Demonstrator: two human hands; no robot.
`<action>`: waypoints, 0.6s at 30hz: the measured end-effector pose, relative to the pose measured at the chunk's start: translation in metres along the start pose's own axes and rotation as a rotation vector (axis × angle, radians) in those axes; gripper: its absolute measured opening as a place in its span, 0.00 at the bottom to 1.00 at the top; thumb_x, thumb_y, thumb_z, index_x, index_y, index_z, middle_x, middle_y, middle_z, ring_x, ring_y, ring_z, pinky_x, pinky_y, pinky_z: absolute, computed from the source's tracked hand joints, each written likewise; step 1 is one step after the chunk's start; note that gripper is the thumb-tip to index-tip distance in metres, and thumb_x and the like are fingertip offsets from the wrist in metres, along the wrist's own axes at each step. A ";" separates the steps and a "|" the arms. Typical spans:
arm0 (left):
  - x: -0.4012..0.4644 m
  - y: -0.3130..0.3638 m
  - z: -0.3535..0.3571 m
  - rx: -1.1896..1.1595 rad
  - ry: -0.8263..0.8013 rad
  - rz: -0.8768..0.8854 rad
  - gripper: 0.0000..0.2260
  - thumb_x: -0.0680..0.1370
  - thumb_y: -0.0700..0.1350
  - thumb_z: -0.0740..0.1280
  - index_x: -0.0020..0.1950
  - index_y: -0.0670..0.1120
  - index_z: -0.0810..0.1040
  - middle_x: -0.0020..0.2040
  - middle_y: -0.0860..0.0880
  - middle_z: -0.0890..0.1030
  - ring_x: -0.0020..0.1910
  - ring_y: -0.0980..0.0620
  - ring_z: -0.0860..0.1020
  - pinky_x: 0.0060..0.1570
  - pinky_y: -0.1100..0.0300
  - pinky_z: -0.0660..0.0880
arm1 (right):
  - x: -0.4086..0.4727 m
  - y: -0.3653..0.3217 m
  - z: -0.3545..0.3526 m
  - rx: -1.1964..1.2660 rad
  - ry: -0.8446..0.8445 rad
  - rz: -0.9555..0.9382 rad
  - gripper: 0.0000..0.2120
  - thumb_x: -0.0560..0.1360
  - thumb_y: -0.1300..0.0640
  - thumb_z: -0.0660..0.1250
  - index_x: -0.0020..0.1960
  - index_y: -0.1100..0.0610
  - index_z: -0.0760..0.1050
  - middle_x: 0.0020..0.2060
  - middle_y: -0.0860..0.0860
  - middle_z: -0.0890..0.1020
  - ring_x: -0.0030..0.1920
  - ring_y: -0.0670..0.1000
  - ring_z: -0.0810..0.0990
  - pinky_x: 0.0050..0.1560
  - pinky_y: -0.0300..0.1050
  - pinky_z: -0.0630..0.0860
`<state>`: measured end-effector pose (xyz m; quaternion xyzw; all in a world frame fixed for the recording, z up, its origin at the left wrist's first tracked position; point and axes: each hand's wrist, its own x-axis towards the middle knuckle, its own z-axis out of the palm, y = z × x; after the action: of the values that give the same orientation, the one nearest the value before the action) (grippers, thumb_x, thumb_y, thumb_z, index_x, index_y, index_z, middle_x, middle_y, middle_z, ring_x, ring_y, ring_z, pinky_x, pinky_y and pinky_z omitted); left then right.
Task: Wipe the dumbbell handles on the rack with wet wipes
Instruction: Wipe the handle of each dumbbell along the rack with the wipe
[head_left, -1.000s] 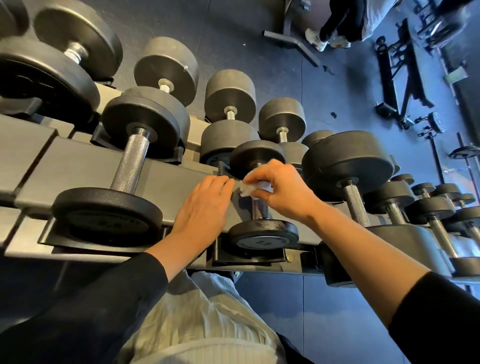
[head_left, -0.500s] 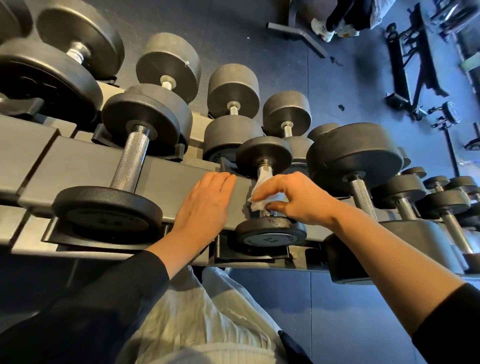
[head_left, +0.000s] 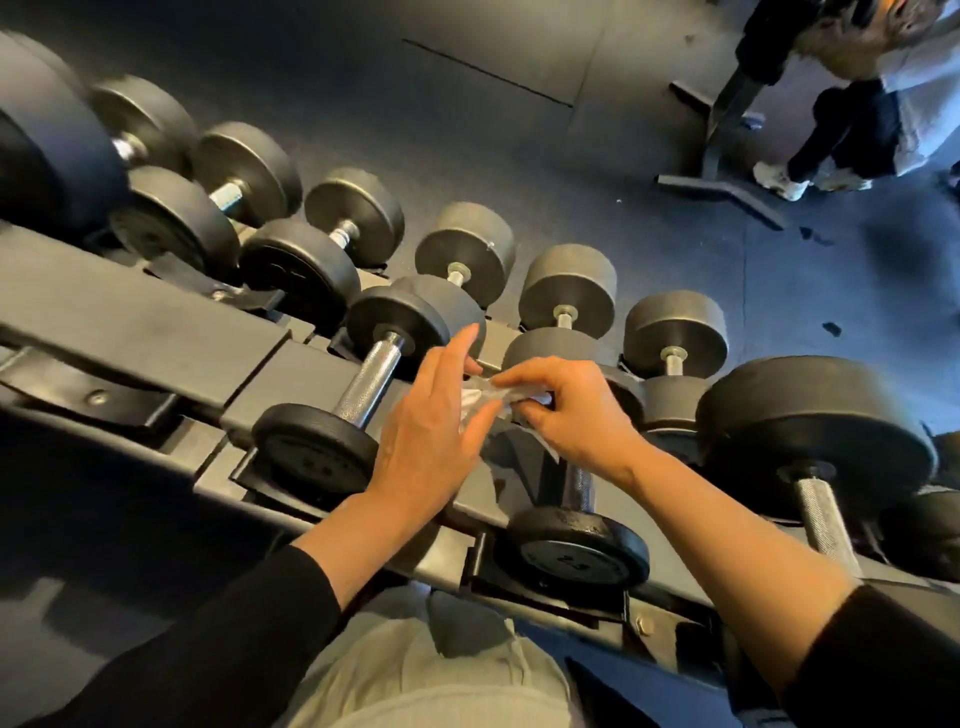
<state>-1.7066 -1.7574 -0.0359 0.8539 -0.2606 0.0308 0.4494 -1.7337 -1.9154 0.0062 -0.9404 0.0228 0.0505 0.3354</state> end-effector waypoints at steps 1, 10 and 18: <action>0.001 -0.001 -0.007 0.048 0.015 0.009 0.28 0.76 0.44 0.69 0.73 0.46 0.62 0.55 0.47 0.74 0.50 0.60 0.70 0.45 0.73 0.67 | 0.007 -0.005 0.004 0.016 -0.006 -0.030 0.14 0.74 0.66 0.67 0.58 0.56 0.80 0.55 0.52 0.82 0.57 0.49 0.77 0.62 0.45 0.73; -0.004 -0.022 -0.071 0.319 0.190 -0.116 0.27 0.75 0.40 0.69 0.72 0.46 0.65 0.56 0.46 0.75 0.51 0.58 0.71 0.48 0.69 0.68 | 0.056 -0.027 0.046 0.135 -0.018 -0.108 0.10 0.75 0.61 0.68 0.55 0.54 0.78 0.48 0.48 0.81 0.49 0.47 0.78 0.54 0.42 0.75; -0.012 -0.047 -0.063 0.417 0.181 -0.246 0.21 0.74 0.55 0.59 0.63 0.47 0.76 0.54 0.49 0.77 0.52 0.53 0.74 0.48 0.69 0.66 | 0.076 -0.009 0.076 0.104 0.013 -0.031 0.03 0.76 0.58 0.67 0.47 0.52 0.77 0.41 0.48 0.79 0.41 0.44 0.76 0.43 0.38 0.74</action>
<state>-1.6833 -1.6816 -0.0370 0.9472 -0.1015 0.1054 0.2854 -1.6636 -1.8609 -0.0547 -0.9223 0.0133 0.0379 0.3843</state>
